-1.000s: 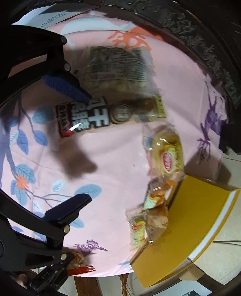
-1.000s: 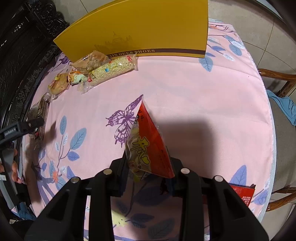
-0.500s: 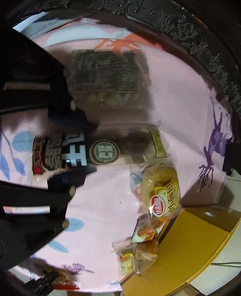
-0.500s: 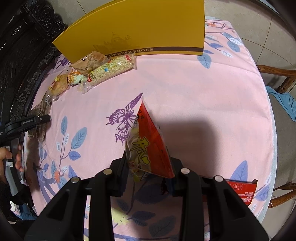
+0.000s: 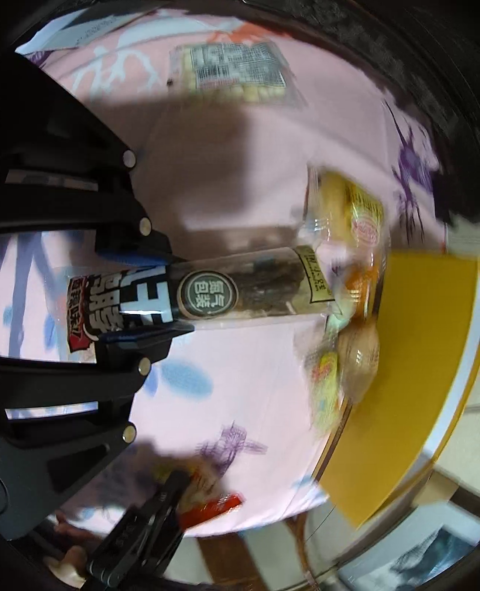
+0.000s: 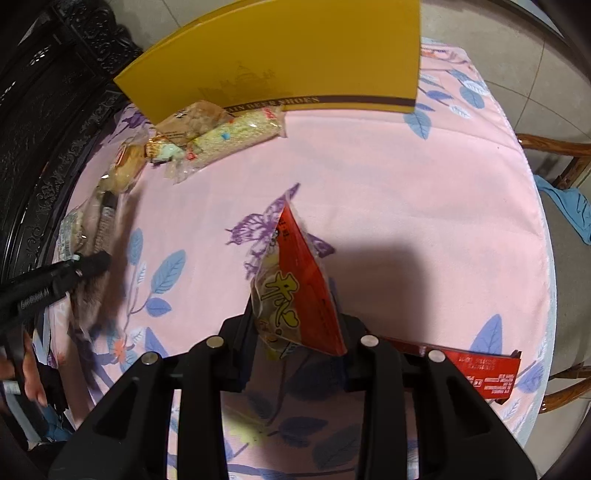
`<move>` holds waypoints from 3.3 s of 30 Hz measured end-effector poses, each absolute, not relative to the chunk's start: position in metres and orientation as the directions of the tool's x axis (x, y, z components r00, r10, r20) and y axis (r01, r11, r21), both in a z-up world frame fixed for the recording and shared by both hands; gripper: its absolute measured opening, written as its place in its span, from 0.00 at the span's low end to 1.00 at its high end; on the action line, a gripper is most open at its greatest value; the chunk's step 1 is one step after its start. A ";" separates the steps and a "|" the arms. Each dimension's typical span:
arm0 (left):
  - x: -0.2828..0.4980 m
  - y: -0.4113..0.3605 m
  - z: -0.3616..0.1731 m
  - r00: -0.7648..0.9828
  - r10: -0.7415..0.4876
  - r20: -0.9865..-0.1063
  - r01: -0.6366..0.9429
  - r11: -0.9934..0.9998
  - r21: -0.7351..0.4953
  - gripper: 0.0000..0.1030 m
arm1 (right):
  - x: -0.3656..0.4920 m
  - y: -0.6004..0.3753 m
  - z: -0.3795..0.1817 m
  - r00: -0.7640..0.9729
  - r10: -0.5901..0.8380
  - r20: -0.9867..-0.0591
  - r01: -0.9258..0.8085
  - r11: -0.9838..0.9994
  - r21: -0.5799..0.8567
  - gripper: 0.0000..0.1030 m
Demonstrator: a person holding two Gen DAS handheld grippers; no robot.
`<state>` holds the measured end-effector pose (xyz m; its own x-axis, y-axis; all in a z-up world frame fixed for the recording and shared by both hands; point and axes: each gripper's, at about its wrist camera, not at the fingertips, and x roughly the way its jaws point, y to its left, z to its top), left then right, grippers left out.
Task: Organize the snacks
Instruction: 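Grasp the red-and-yellow snack bag with the right gripper while the left gripper grasps the sausage stick, then carry the snack bag and sausage stick into the yellow box and release, then move both open grippers back over the table toward the red bar, then grasp the red chocolate bar with the right gripper while the left gripper grasps the rice bar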
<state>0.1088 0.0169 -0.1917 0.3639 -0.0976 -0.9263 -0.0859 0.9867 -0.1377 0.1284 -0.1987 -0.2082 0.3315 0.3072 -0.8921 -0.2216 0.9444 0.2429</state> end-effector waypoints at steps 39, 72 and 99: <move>0.296 -0.020 -0.018 0.642 -0.058 -0.764 0.005 0.997 -0.072 0.27 | 0.283 -0.171 -0.020 0.642 0.334 -0.690 -0.272 0.941 0.202 0.33; 0.177 0.019 -0.092 0.536 -0.101 -0.839 -0.034 0.990 -0.140 0.86 | 0.145 -0.264 -0.165 0.269 0.289 -0.919 -0.449 0.882 0.146 0.57; 0.136 -0.007 -0.147 0.489 -0.142 -0.861 0.062 0.990 -0.128 0.86 | 0.103 -0.207 -0.218 0.223 0.332 -0.917 -0.517 0.837 0.178 0.30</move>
<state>0.1360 -0.0066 -0.1473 0.4890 -0.1423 -0.8606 0.0620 0.9898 -0.1284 0.1027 -0.2069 -0.2182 0.2229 0.3320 -0.9166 -0.5171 0.8373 0.1775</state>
